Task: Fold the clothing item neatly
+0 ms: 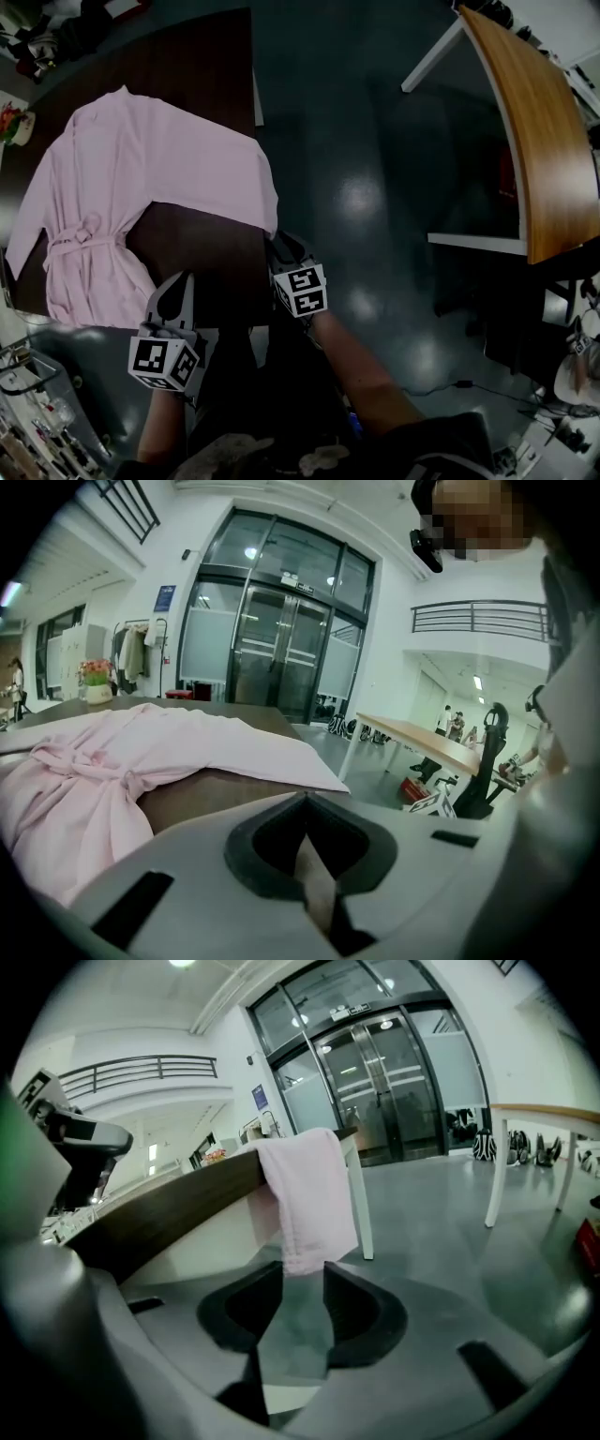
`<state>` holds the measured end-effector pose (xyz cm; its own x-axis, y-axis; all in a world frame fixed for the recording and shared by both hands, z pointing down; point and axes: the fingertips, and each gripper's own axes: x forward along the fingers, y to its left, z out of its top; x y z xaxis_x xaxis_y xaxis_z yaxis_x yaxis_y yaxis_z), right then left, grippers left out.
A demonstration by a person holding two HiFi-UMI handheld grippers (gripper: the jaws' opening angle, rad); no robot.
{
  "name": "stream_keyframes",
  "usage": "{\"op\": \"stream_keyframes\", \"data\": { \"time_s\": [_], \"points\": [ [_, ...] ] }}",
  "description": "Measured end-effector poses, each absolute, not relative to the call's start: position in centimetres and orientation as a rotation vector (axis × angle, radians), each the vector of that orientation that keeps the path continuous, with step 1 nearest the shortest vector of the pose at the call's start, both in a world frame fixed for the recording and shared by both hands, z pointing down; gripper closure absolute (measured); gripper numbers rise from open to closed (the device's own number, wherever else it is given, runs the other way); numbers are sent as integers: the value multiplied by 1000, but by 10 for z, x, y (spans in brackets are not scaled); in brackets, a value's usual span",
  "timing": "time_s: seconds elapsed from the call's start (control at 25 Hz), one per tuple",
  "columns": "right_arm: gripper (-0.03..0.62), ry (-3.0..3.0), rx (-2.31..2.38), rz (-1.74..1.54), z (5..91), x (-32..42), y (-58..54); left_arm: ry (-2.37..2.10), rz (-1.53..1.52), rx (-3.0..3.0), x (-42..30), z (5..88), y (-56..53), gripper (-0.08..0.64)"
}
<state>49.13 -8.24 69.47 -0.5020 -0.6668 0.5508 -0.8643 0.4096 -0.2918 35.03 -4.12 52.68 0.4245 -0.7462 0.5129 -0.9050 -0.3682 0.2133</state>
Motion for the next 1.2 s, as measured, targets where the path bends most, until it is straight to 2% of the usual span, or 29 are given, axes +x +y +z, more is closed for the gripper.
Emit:
{"op": "stream_keyframes", "data": {
  "time_s": [0.12,0.24,0.52,0.72,0.92,1.2],
  "points": [
    [526,-2299,1355,792,691,496,-84,-1416,437,2206,343,521,-40,551],
    [552,-2272,1382,777,687,504,-87,-1437,420,2204,335,515,-42,549],
    [566,-2170,1575,724,652,545,-95,-1505,374,2247,307,491,-52,551],
    [568,-2159,1694,540,596,559,-118,-1508,308,2270,270,483,-57,551],
    [568,-2170,1771,287,509,539,-148,-1500,244,2306,221,468,-68,550],
    [568,-2234,1803,58,409,458,-170,-1510,154,2337,138,453,-81,550]
  ]
}}
